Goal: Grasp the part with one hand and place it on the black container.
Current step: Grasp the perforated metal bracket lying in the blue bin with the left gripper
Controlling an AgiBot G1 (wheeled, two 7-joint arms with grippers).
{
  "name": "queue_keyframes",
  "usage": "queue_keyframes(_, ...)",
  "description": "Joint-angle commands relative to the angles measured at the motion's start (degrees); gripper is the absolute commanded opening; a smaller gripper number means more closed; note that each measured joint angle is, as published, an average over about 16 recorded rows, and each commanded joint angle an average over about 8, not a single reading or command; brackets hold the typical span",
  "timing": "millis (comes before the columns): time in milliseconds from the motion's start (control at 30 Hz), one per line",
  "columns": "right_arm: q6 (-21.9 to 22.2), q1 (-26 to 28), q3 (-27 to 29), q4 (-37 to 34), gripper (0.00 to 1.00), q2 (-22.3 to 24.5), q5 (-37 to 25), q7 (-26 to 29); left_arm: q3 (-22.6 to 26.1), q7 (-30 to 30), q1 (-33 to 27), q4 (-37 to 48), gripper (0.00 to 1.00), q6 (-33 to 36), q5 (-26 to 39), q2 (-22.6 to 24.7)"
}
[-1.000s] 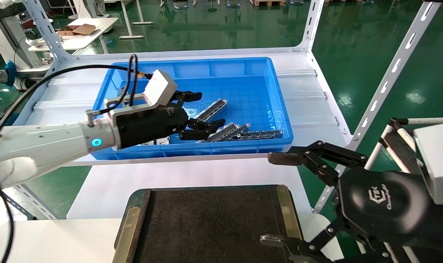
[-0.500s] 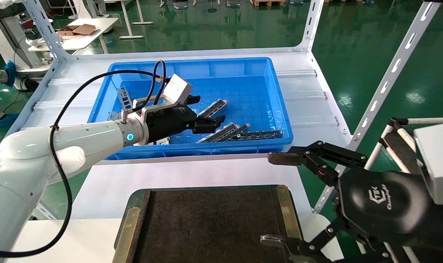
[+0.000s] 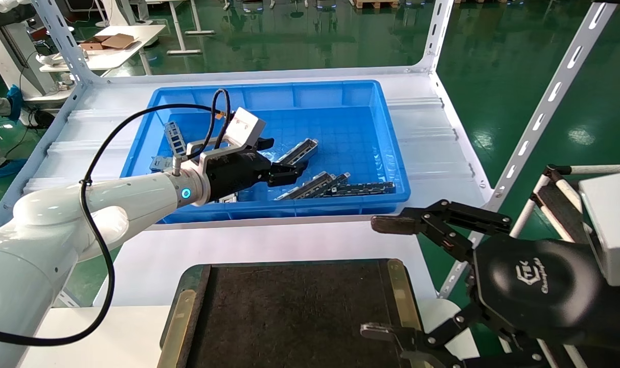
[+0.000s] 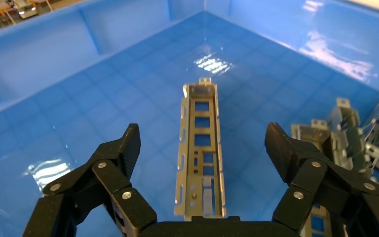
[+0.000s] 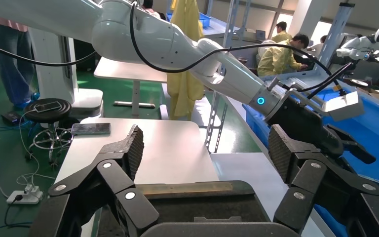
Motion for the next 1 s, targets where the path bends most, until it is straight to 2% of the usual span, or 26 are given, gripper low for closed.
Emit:
queue_keyframes(33, 0.00, 0.00, 0.00, 0.00, 0.00, 0.00, 0.00, 0.00, 0.14, 0.11, 0.18, 0.20, 0.00, -0.36, -0.27, 0.06)
queue_keyframes(633, 0.02, 0.01, -0.04, 0.00, 0.00, 0.02, 0.03, -0.02, 2.31, -0.61, 1.19, -0.53, 0.00, -2.33, -2.54, 0.14)
queue_keyframes(1000, 0.03, 0.02, -0.07, 0.00, 0.00, 0.03, 0.04, -0.03, 2.32, 1.31, 1.15, -2.26, 0.00, -1.93, -5.77, -0.19)
